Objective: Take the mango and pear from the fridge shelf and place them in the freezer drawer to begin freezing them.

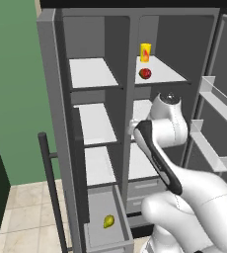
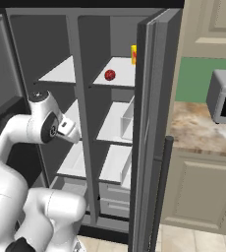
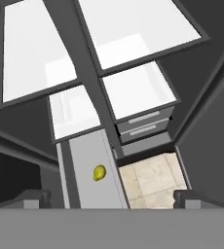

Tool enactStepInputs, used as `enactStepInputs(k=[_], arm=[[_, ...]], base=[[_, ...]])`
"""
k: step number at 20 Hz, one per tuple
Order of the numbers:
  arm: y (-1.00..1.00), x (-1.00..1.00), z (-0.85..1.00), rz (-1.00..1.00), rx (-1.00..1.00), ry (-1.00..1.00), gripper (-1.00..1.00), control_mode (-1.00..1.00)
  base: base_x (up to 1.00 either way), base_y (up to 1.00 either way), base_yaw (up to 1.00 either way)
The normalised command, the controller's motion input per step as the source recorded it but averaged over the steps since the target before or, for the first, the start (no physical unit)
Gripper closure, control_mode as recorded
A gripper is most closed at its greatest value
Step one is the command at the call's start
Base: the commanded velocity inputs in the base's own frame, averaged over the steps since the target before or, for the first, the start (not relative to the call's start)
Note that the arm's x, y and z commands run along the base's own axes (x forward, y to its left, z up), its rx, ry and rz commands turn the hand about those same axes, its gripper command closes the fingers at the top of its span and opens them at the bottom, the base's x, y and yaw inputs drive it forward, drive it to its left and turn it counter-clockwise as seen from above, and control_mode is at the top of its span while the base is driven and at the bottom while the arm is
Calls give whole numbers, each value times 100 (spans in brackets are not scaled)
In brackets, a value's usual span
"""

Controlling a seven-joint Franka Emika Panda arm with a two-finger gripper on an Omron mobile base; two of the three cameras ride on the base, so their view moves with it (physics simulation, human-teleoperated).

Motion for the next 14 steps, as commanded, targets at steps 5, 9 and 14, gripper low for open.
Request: enactStepInputs(k=[5, 9, 14], arm=[[-28, -14, 100, -4, -2, -2, -100, -100], [-31, -12, 100, -1, -8, -2, -100, -100], [-36, 0, 77, 0, -10, -3, -100, -100]], base=[[0, 0, 0], [0, 0, 0], [0, 0, 0]])
